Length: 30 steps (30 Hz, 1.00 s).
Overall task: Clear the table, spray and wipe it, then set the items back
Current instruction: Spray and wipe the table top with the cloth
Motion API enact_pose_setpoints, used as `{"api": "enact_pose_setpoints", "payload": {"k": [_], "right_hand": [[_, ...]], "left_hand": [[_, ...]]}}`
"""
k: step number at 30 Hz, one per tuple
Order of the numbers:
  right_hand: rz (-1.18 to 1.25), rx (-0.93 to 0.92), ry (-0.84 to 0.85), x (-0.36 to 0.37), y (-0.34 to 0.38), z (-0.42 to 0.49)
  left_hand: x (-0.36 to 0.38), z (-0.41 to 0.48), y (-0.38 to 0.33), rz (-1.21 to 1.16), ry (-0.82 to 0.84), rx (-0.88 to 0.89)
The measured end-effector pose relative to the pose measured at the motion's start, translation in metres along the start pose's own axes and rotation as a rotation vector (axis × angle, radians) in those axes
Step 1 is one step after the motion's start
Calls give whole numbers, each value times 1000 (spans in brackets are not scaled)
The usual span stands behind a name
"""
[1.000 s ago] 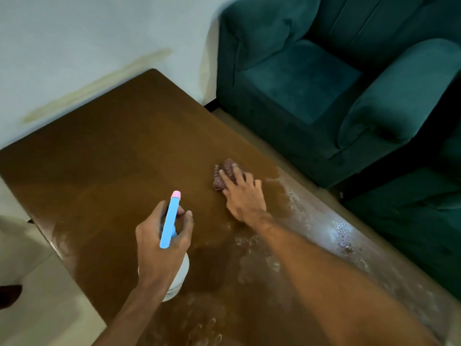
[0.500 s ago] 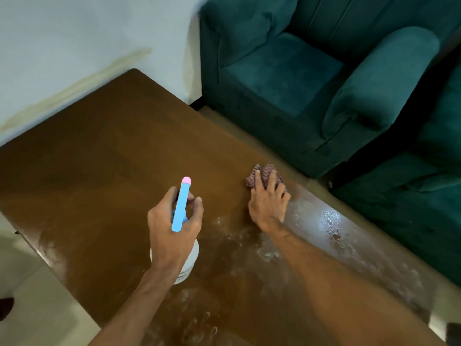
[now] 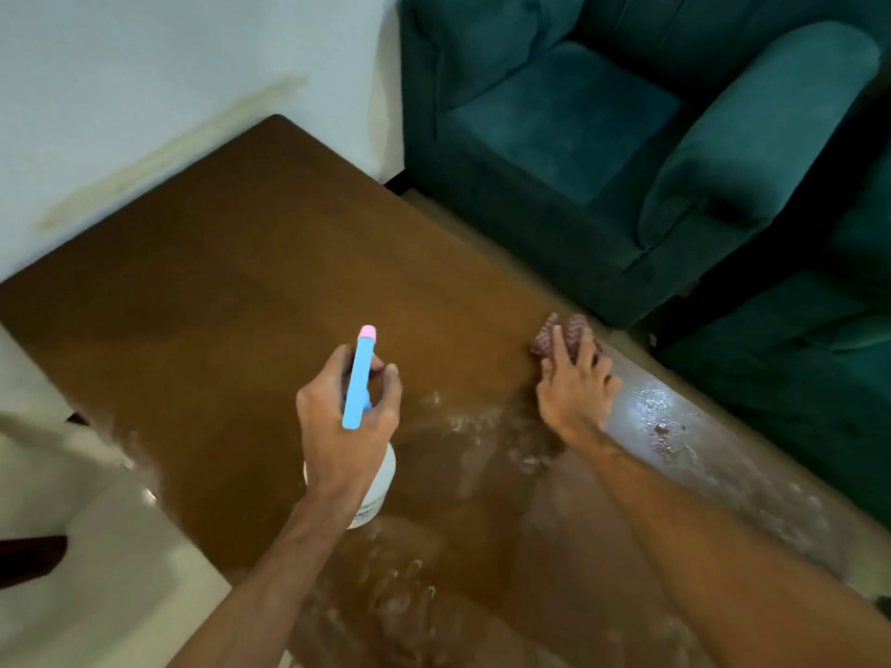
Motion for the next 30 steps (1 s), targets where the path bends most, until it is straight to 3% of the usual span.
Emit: {"api": "enact_pose_setpoints", "payload": {"k": [3,5,15,20,24,26,30], "right_hand": [[14,56,62,1,11,-4],[-48,-23,48,1,41,-22],[-47,-852,135,33,247,-223],[-118,-1206,172,53,260,-304],[-226,-1430,128,49,232,-293],[-250,-1356,116,41,218,-265],[-258,-862,80,22,187,-201]], "left_hand": [[-22,-7,9,-8,-54,-37],[-44,-16,15,-11,-106,-63],[-166,-82,52,98,-313,-214],[-216,-108,71,142,-396,-239],[-239,-128,78,137,-423,-232],[-243,-136,78,142,-414,-204],[-233,-148,75,133,-367,-174]]}}
Point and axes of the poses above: each hand's wrist, its own z-axis towards the middle knuckle, its own x-axis out of the palm, y = z × x, the point moved 3 cm from there along z, towards the middle knuckle, and after that the axes turned 3 degrees about -z, right-handed, at the moved point
